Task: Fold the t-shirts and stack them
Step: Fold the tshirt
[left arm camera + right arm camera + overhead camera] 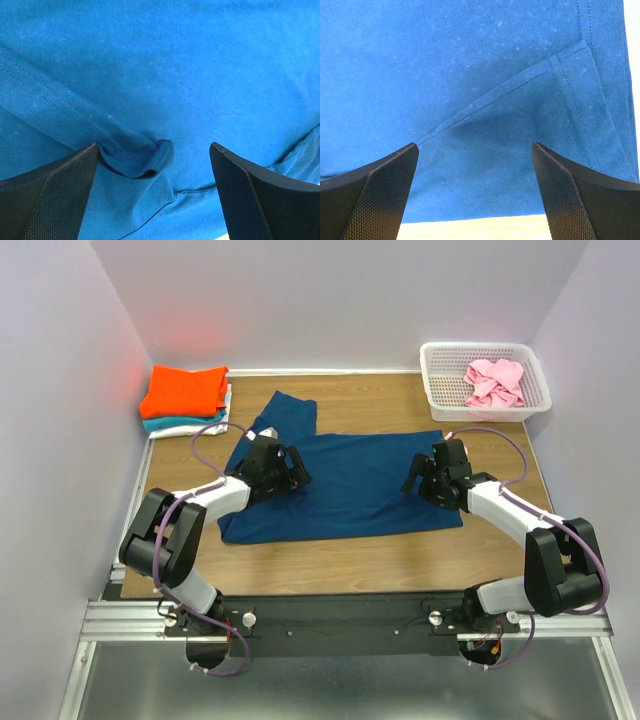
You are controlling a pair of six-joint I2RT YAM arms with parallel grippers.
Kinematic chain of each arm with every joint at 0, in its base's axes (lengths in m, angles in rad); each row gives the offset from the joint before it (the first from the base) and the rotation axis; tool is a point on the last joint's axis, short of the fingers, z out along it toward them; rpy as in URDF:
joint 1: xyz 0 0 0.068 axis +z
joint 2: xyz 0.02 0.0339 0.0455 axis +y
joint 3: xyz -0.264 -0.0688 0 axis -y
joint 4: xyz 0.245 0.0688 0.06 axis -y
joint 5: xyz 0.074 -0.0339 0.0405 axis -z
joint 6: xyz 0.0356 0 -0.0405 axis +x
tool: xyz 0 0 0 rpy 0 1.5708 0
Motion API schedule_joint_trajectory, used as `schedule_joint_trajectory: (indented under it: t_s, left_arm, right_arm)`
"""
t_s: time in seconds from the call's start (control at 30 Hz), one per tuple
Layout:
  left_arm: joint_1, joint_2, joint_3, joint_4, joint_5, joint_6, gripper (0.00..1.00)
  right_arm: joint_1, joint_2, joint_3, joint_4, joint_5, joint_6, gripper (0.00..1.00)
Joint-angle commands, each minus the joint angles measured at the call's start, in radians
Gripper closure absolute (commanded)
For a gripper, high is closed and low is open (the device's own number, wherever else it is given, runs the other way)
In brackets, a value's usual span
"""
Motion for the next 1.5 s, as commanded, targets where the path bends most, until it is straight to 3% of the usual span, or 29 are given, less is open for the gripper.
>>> schedule_joint_trajectory:
  t_s: [0.0, 0.73, 0.93, 1.07, 1.23, 1.47]
  left_arm:
    - [-0.004, 0.027, 0.035, 0.007, -0.005, 0.028, 0.02]
    - [-0.017, 0.228, 0.331, -0.031, -0.097, 0.144, 0.02]
    - [-0.013, 0.14, 0.384, -0.123, -0.23, 0.146, 0.02]
    - [0.042, -0.029, 0.281, -0.154, -0.283, 0.091, 0.02]
    - [0.111, -0.271, 0.008, -0.158, -0.234, 0.005, 0.02]
    - [0.174, -0.425, -0.276, -0.178, -0.152, -0.112, 0.02]
  right_arm:
    - [0.0, -0.019, 0.024, -0.012, 0.036, -0.017, 0.0]
    - [-0.001, -0.047, 0.022, -0.013, 0.065, -0.021, 0.0]
    - [0.046, -0.036, 0.083, 0.011, -0.212, -0.15, 0.0]
    - [0.216, 0.0, 0.154, 0.083, -0.331, -0.187, 0.0]
    - [0.364, 0.187, 0.255, 0.272, -0.533, -0.129, 0.0]
    - [0.531, 0.506, 0.571, 0.32, -0.519, -0.224, 0.0]
